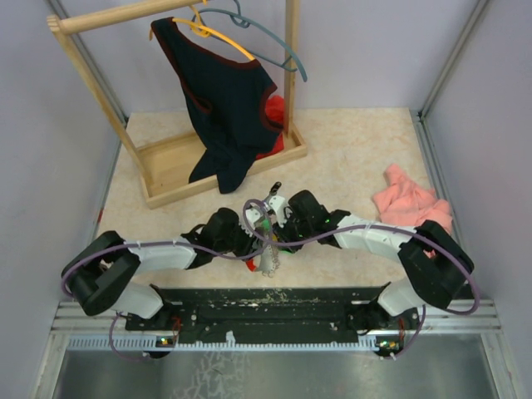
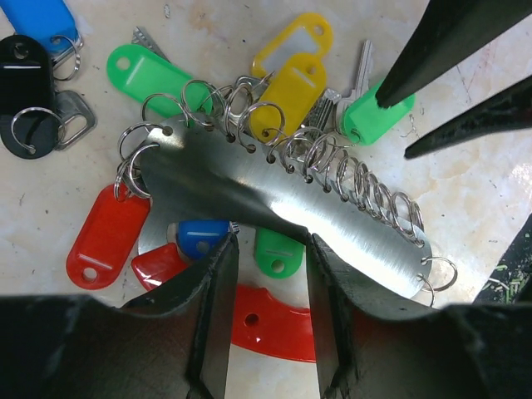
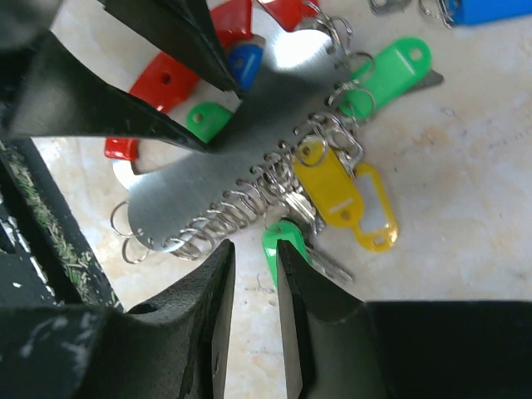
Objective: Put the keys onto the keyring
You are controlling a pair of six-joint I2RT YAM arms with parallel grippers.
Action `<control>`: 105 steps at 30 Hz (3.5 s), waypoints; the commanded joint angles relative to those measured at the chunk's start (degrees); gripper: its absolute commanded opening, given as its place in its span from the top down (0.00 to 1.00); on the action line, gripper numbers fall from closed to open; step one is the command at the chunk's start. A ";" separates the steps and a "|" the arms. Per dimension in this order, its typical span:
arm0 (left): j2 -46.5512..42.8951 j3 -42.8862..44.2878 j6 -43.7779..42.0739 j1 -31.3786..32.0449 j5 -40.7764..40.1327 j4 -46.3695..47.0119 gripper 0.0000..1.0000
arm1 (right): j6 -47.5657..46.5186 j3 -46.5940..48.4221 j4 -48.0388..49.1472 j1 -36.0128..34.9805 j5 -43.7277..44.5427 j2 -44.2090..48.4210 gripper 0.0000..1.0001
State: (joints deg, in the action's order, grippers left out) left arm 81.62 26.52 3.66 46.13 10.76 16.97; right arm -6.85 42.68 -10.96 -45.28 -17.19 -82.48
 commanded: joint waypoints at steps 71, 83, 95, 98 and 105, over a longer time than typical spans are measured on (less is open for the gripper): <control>4.91 -16.61 -11.18 -8.79 33.63 55.81 0.61 | -29.46 -2.64 13.03 -0.43 -15.74 5.47 1.00; 9.95 -10.72 -13.89 -10.65 37.68 50.81 0.74 | -33.99 -2.43 12.63 -0.52 -16.88 5.27 1.00; 11.23 -6.71 -17.05 -10.62 39.19 41.82 0.73 | -33.18 -2.01 13.49 -0.51 -15.74 5.58 1.00; 11.60 -6.29 -16.98 -10.62 39.10 41.46 0.74 | -32.92 -2.28 14.10 -0.52 -16.04 6.06 1.00; 11.10 -5.28 -19.17 -10.62 38.11 38.17 0.99 | -29.13 -3.86 16.69 -0.71 -14.33 6.76 1.00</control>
State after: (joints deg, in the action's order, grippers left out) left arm 93.03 20.16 -12.86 35.73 48.99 58.24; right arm -39.31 38.98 0.12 -45.30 -31.16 -78.76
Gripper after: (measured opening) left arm 0.026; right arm 0.007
